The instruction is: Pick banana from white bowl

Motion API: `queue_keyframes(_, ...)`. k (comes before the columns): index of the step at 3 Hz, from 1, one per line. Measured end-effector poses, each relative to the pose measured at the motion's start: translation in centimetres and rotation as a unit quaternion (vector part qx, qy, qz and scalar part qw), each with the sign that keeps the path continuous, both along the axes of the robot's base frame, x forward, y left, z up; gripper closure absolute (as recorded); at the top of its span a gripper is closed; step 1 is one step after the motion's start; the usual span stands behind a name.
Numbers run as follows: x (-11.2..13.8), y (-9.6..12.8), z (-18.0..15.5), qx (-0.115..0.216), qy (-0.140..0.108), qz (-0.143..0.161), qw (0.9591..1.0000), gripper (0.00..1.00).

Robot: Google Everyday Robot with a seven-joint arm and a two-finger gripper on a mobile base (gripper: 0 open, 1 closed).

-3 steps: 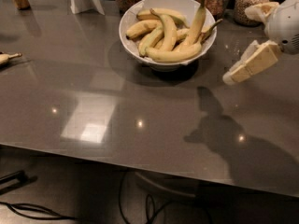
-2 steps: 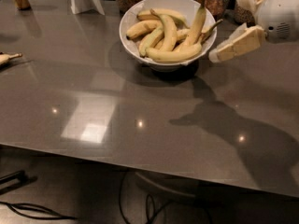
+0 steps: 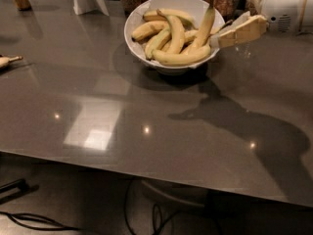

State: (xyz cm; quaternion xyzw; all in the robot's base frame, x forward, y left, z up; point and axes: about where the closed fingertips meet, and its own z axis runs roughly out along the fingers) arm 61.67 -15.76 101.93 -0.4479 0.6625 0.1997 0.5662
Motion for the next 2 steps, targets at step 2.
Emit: queue_keyframes(2, 4.3, 0.1, -2.6, 0.066, -0.004, -0.008, 0.9978, 0.0)
